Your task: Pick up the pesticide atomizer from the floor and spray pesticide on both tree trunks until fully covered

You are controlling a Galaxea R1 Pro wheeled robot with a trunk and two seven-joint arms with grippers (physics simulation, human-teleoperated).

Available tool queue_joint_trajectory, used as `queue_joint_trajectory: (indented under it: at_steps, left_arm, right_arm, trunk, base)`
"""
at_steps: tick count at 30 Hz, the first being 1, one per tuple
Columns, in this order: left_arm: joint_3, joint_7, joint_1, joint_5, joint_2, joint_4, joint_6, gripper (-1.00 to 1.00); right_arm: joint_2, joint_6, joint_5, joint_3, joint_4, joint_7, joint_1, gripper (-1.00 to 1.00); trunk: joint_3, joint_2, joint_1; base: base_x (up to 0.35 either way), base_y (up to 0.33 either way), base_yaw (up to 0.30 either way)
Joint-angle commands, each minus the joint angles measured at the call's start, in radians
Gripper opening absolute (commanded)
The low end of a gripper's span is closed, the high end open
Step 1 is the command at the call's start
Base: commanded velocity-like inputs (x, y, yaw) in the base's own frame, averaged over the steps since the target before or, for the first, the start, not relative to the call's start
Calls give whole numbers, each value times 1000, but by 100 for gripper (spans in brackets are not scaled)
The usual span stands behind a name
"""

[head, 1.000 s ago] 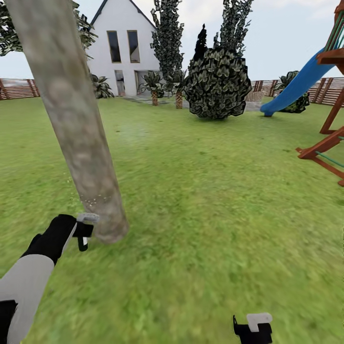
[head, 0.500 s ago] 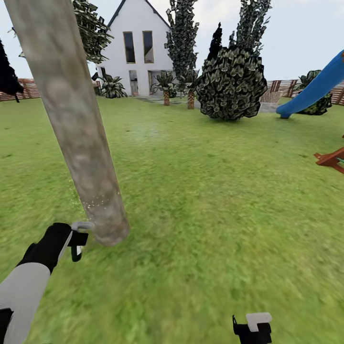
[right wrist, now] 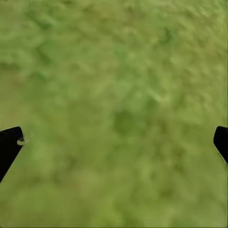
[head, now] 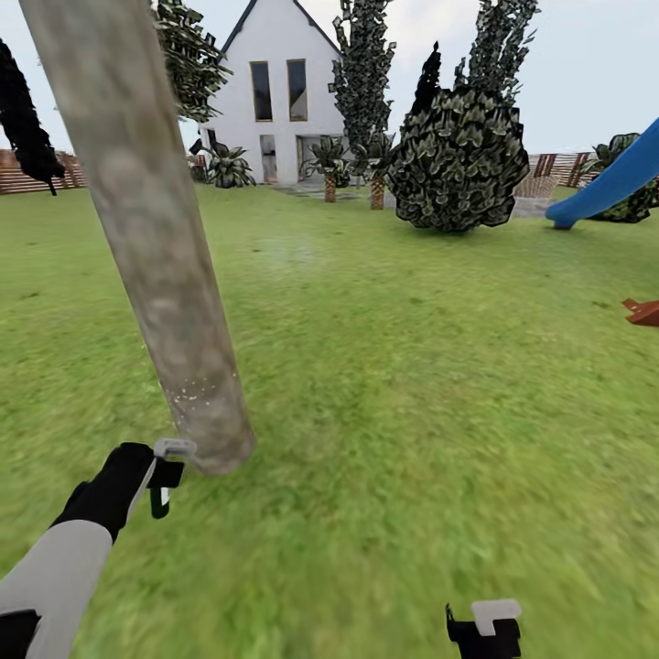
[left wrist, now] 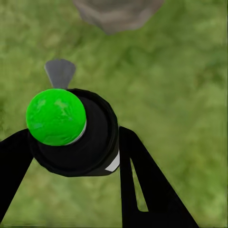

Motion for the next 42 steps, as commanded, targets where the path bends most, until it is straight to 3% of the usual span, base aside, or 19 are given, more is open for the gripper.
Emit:
queue_joint_trajectory:
  at_steps: [1,4,7,8,11,13,16,22,32,36,40,42]
  left_arm:
    - [-3,15,4,3,-1,0,-1,-100]
    - [-5,58,9,11,-28,19,-2,-100]
    - [-3,61,9,14,-87,18,-3,-100]
    - [0,62,9,14,-95,16,-3,-100]
    - [16,62,15,10,-85,21,-5,-100]
    - [72,62,50,7,-59,28,-62,-100]
    - [97,64,76,9,-57,77,-140,-100]
    - [102,70,80,13,-67,124,-214,-100]
    - [100,101,81,4,-71,125,-219,-100]
    - [99,193,81,11,-71,125,-217,-100]
    - [95,194,81,14,-77,126,-215,-100]
    - [95,194,81,13,-92,125,-217,-100]
  right_arm:
    - [0,0,0,0,0,0,0,100]
    - [0,0,1,0,0,0,0,100]
    - [0,0,1,0,0,0,0,100]
    - [0,0,1,0,0,0,0,100]
    - [0,0,0,0,-1,0,0,100]
    - [0,0,0,0,-1,0,0,100]
    - [0,0,0,0,-1,0,0,100]
    - [0,0,-1,0,-1,0,0,100]
    - [0,0,1,0,0,1,0,100]
    - [1,0,1,0,0,0,0,100]
    - [1,0,1,0,0,0,0,100]
    - [1,0,1,0,0,0,0,100]
  trunk:
    - [0,0,0]
    - [0,0,0]
    - [0,0,0]
    - [0,0,0]
    - [0,0,0]
    - [0,0,0]
    - [0,0,0]
    - [0,0,0]
    - [0,0,0]
    - [0,0,0]
    - [0,0,0]
    - [0,0,0]
  base:
    - [235,-124,2]
    - [225,-134,0]
    - [183,-106,0]
    - [72,-27,0]
    - [20,-8,0]
    - [2,-1,0]
    - [0,0,34]
    - [109,-73,227]
    - [214,-192,11]
    - [156,-199,212]
    - [18,-23,275]
    - [2,-184,276]
